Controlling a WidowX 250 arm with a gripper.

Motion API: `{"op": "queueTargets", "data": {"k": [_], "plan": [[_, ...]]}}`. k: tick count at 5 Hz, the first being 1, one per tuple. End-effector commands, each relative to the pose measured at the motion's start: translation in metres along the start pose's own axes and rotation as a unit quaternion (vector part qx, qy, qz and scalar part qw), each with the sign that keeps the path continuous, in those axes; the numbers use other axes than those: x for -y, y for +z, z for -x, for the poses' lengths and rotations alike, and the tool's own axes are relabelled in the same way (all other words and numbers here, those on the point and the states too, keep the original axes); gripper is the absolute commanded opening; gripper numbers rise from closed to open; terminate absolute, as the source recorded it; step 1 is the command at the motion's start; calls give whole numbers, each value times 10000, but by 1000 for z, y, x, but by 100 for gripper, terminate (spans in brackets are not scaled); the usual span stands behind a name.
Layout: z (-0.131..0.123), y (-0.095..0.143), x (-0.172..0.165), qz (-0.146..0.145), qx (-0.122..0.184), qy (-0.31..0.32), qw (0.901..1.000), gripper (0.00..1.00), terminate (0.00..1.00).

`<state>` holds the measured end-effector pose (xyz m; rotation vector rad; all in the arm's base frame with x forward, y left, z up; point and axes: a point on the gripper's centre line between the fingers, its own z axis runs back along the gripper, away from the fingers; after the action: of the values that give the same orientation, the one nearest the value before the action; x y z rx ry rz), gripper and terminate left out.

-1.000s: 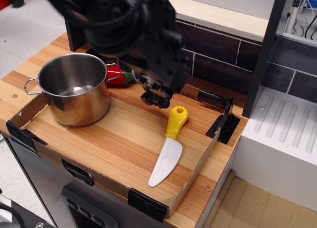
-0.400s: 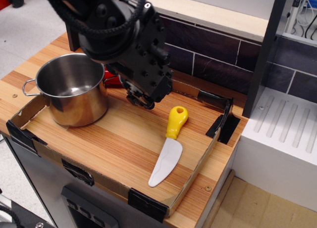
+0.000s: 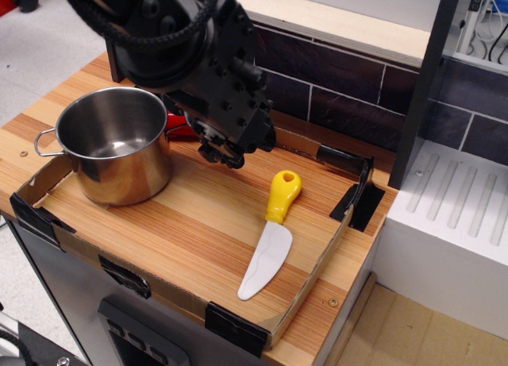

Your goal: Topple metal pot

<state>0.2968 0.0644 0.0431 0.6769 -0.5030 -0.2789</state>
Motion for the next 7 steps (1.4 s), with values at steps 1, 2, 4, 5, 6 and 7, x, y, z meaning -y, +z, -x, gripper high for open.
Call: {"op": "queueTargets", "data": {"k": [1,2,4,5,6,7], "plan": [[-10,4,-11,28,59,0,10000,0,0],[-6,11,-12,156,16,18,9999,0,0],[-1,38,-15,894,-233,289,9953,0,0],[-2,52,-20,1276,-315,560,9897,0,0],[-7,72,-18,1873,-691,794,9766,0,0],[-16,81,-12,2785,-1289,1003,9464,0,0]]}}
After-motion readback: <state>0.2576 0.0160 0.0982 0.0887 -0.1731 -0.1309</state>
